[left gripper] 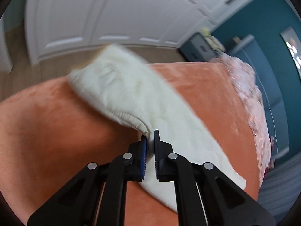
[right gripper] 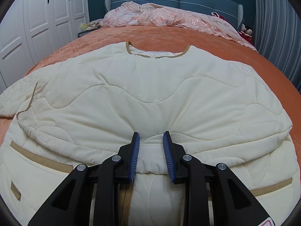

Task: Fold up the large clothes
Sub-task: 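Grasp the cuff of the other sleeve with the left tool, then fold the held sleeve across the jacket body and open the left tool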

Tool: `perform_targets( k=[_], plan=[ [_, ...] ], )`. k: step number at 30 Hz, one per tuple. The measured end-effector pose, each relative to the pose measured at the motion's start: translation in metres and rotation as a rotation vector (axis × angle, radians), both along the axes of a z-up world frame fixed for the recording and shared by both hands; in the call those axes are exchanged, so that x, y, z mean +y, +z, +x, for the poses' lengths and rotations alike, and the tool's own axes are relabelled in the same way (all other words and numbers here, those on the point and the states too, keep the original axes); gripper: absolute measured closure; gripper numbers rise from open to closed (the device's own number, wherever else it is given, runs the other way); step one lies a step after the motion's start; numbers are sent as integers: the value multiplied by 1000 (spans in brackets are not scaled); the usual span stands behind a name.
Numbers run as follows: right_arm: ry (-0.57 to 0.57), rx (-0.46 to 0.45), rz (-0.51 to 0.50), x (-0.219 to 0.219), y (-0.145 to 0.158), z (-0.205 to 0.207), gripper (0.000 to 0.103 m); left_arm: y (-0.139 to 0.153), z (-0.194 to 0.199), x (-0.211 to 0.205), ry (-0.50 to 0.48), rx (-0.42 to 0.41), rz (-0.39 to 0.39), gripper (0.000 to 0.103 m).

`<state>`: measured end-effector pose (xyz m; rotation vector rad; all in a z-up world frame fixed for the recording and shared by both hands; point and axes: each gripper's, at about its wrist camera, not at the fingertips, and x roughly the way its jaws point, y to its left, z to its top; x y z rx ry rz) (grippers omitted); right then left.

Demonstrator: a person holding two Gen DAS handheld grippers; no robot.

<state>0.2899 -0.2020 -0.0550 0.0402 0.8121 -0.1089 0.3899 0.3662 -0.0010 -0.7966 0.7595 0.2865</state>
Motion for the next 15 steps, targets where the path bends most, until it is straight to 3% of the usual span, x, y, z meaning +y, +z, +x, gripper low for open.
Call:
perform_targets(
  k=[3,6,8,10,13,15],
  plan=[
    [0,-1,14,-2,1,1,77,53,15,-60,-203,-86,67,97],
    [-4,-5,27,-4,5,0,77,108,20,-152,-416,-188,166,97],
    [-26,-35,40,-8,13,-8,76,132,15,-222,-558,-242,191,97],
    [-46,-79,94,-15,25,-22,71,140,3,-292,-703,-269,178,97],
    [-46,-116,217,-35,38,-47,60,128,-19,-382,-880,-255,184,93],
    [-52,-116,265,-52,43,-61,54,111,-38,-426,-963,-232,224,67]
  ],
)
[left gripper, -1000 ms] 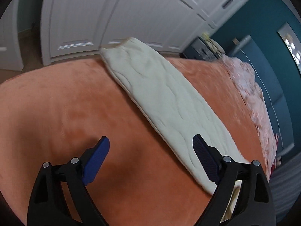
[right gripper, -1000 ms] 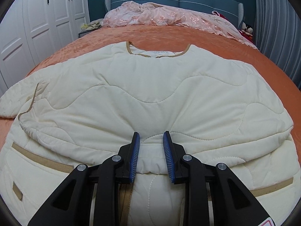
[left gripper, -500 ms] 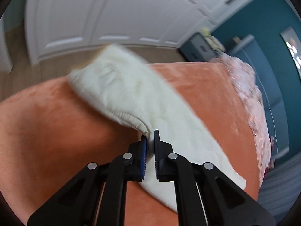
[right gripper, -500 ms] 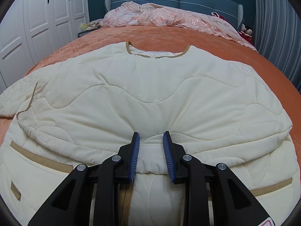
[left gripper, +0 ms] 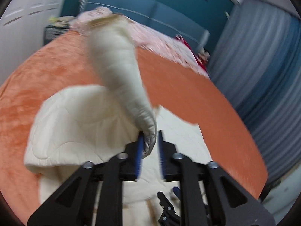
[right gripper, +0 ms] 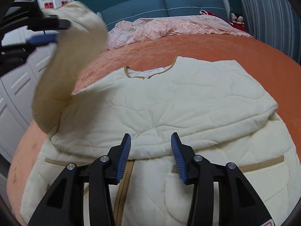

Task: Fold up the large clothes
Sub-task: 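Fold the held sleeve across the jacket body and open the left tool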

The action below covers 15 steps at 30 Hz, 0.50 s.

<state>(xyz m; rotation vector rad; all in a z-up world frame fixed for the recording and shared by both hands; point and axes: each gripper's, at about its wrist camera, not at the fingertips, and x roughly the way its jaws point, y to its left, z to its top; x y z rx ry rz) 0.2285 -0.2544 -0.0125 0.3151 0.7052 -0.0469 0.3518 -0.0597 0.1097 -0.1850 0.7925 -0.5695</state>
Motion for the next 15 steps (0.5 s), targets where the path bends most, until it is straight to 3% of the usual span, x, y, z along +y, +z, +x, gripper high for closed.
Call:
perform_targets(
  k=[1,2,5,8,11,15],
  plan=[
    [-8,3,10,-9,2,-7,54,-9,-10,-15,-24,0,21,42],
    [-15,6,20,-17,3,-11,53,-17,-21,-24,-35,-9,22,35],
    [-43,5,89,-48,10,-18,50,-35,-35,-31,-49,11,7,33],
    [-82,-2,152,-68,15,-12,46,-52,-33,-14,24,93,-54,33],
    [-104,-10,225,-79,18,6,46,-74,-13,38,158,215,-158,33],
    [-140,-19,249,-86,16,34,46,-100,0,116,382,315,-302,34]
  ],
)
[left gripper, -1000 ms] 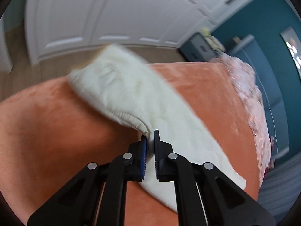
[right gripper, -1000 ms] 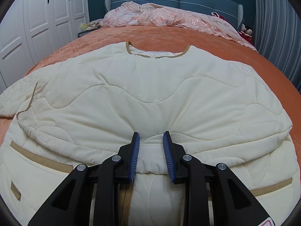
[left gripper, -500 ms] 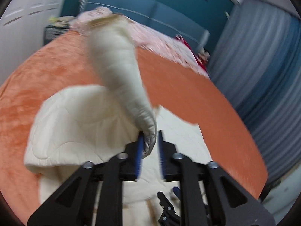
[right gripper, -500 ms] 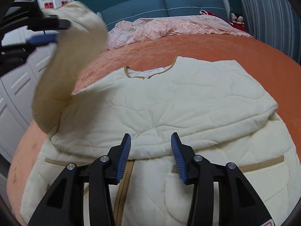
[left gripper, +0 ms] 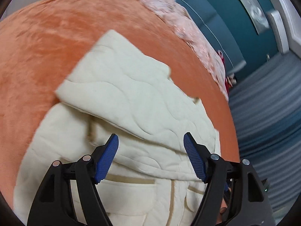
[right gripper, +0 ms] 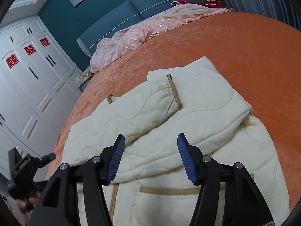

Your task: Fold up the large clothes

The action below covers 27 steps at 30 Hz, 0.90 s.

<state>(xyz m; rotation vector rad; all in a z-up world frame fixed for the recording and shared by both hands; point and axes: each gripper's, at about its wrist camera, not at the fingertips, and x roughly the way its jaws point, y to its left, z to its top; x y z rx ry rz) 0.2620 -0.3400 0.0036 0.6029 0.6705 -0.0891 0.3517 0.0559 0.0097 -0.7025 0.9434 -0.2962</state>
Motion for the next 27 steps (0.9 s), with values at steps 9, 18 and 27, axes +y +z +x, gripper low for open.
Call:
perform_targets(
  k=[9,18,27],
  plan=[
    [-201,115,139,-25,-37,50,44,-40,23,65,204,123,-175,35],
    [35,-102,-90,14,52,37,97,-25,33,68,217,96,-6,91],
    [83,85,-202,3,-13,-5,98,-32,17,50,146,76,237,92]
  ],
)
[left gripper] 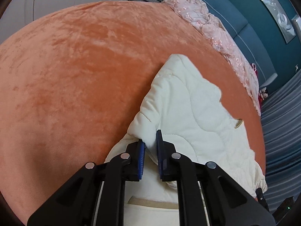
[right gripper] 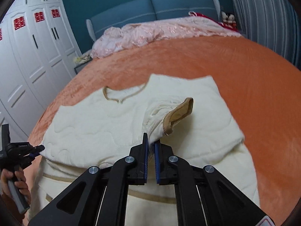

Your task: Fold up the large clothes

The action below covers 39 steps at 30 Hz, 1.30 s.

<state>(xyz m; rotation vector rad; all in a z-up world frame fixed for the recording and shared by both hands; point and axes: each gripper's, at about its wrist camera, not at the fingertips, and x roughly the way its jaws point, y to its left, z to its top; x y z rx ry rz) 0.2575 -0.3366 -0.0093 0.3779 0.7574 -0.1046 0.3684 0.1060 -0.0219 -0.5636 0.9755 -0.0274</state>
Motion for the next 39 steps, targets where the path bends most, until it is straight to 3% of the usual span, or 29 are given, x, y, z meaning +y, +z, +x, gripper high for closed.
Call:
perform_targets(
  k=[4,9,17,19,21,22,25,27,31,35,39],
  plan=[
    [-45,49,128,-14,-30,3,98,-10,-2,-8,-7,0,66,92],
    [-38,75,69,-2,-43,5,98,-20,-3,-17,-37,-17,147,92],
    [-31,86,94,-8,-49,9,99,-26,-10,-36,-77,-75,306,89],
    [-31,93,135,-14,-43,1,95,-22,-12,-35,-82,-78,308,89],
    [-62,99,146,-22,-31,-16,76,-11,-19,-29,-94,-83,308,84],
    [-84,90,137,-25,-23,-26,73,-4,-24,-24,-99,-89,319,81],
    [-142,41,6,-24,7,-43,72,24,-39,-14,-126,-128,372,82],
    [-111,-12,-25,-14,26,-36,72,45,-39,-15,-130,-173,392,83],
    [47,-59,-33,36,42,13,72,64,-11,-51,-201,-206,339,83],
    [185,0,-112,85,18,54,79,40,17,-104,-297,-138,358,82],
    [206,84,-140,93,-21,68,83,5,25,-128,-315,-84,402,83]
  ],
)
